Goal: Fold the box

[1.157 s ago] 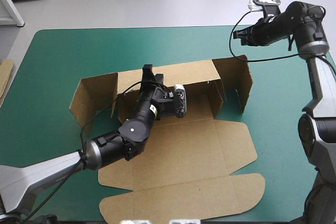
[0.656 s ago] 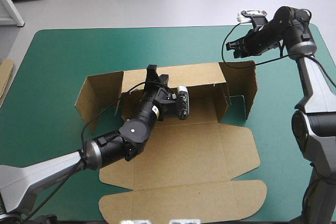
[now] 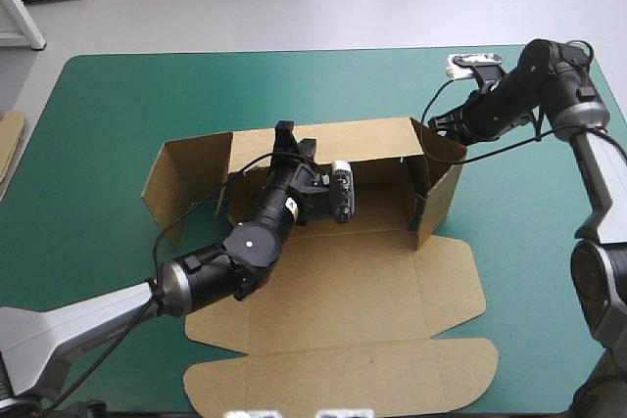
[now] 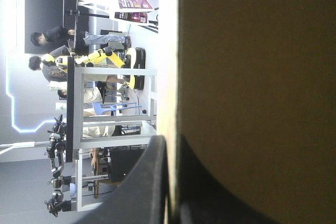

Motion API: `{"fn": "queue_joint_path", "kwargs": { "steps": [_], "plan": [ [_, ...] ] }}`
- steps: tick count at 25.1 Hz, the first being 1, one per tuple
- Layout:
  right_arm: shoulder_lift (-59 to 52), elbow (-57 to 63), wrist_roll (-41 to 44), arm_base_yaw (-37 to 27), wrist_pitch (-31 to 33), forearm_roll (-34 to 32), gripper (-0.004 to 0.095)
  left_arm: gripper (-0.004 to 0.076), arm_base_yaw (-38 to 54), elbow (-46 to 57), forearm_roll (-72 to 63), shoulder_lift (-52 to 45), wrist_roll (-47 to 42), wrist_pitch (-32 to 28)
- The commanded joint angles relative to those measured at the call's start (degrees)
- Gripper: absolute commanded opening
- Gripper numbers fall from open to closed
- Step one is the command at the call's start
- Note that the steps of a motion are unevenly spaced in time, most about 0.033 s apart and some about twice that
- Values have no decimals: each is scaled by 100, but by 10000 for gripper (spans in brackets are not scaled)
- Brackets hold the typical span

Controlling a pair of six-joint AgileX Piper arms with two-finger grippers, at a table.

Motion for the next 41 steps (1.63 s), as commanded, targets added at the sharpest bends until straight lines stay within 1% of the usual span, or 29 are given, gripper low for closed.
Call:
{"fn": "queue_joint_path", "kwargs": {
  "steps": [1, 3, 5, 8, 10, 11, 12, 13, 17, 18, 22, 24, 25, 27, 32, 37, 39, 41],
  "plan": [
    [-591, 276, -256, 24, 30, 251, 221, -8, -25, -138, 182, -148, -147, 72],
    [-754, 506, -371, 24, -83, 425, 221, -8, -25, -138, 182, -106, -147, 137],
    [-978, 779, -487, 24, -329, 539, 221, -8, -25, -138, 182, 6, -147, 262],
    [-1317, 1236, -642, 24, -856, 590, 221, -8, -25, -138, 198, 117, -147, 394],
    [-1558, 1616, -917, 24, -1189, 779, 221, -8, -25, -138, 198, 139, -147, 394],
    [-1770, 1992, -1225, 24, -1542, 946, 221, -8, -25, -138, 245, 139, -183, 418],
    [-1889, 2208, -1417, 24, -1752, 1079, 221, -8, -25, -138, 245, 139, -183, 428],
    [-2119, 2634, -1889, 24, -2169, 1424, 221, -8, -25, -138, 245, 139, -190, 475],
    [-2484, 3332, -3013, 24, -2805, 2315, 221, -8, -25, -138, 245, 139, -190, 489],
    [-2613, 3597, -3491, 24, -2933, 2639, 221, -8, -25, -138, 245, 139, -190, 478],
    [-2771, 4041, -3921, 24, -2942, 2776, 242, -8, -25, -138, 291, 139, -190, 478],
    [-2780, 4161, -4294, 24, -2852, 2996, 245, -8, -25, -138, 386, 139, -206, 478],
    [-2780, 4173, -4642, 24, -2799, 3253, 245, -8, -25, -138, 508, 139, -411, 478],
    [-2780, 4173, -4936, 24, -2712, 3488, 246, -8, -25, -151, 505, 128, -467, 486],
    [-2825, 4173, -4885, 24, -2307, 3477, 298, -8, -25, -151, 505, 128, -467, 475],
    [-2895, 4159, -4984, 24, -2339, 3462, 338, -8, -25, -151, 505, 128, -467, 501],
    [-2895, 4159, -4915, 24, -2234, 3319, 364, -8, -25, -151, 505, 128, -467, 501],
    [-2895, 4159, -4834, 24, -2136, 3132, 366, -8, -25, -151, 505, 128, -467, 501]
  ]
}}
